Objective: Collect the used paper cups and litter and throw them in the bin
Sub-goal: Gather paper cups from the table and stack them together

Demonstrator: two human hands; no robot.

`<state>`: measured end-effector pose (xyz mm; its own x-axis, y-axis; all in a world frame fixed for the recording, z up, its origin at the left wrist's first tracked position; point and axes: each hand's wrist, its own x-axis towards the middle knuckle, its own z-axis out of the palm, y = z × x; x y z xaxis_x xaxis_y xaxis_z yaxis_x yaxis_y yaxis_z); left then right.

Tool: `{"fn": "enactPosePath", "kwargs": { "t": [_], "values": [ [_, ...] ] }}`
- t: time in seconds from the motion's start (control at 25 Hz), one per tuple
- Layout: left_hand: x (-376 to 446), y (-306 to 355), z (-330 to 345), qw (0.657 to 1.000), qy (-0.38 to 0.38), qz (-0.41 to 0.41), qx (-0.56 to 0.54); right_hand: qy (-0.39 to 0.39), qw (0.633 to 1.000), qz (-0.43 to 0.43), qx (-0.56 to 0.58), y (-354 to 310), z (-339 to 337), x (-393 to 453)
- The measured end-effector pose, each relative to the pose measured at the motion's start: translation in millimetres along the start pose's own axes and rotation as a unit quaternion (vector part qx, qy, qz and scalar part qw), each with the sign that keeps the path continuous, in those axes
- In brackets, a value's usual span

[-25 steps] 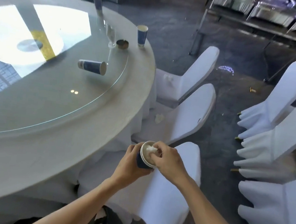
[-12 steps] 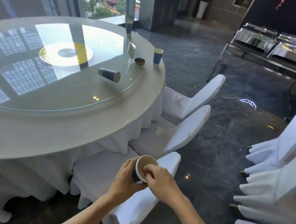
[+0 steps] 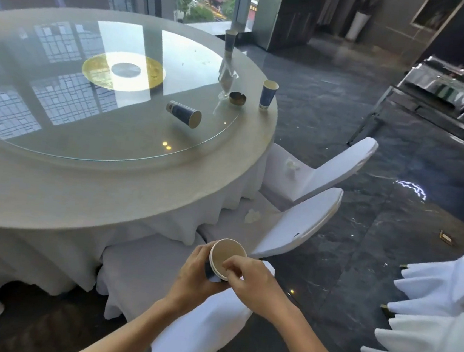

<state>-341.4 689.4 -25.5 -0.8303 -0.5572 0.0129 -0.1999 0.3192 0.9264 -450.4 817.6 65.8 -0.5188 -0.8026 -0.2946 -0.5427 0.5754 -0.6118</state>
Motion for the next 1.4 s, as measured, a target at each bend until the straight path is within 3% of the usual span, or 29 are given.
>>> {"fn": "enactPosePath", "kwargs": {
  "t": [0.32,0.68,0.92,1.4],
  "values": [
    [40.0,31.6,63.0,0.987,0.129,-0.093,0.019,-0.017,0.986,-0.162,-0.047,69.5,-82.7,59.2],
    [82.4,77.4,98.7,0.953,0.249,-0.169,0.025,-0.058,0.934,-0.338,-0.100,107.4,-131.8,124.8],
    [155.4,56.6,103.9,0.941,0.275,-0.198,-0.010,-0.053,0.933,-0.334,-0.126,120.7,-152.7,196.3],
    [259.0,26.1,143.8,0.914,0.296,-0.278,-0.009,-0.198,0.932,-0.291,-0.091,161.1,-187.0,318.9]
  ]
}}
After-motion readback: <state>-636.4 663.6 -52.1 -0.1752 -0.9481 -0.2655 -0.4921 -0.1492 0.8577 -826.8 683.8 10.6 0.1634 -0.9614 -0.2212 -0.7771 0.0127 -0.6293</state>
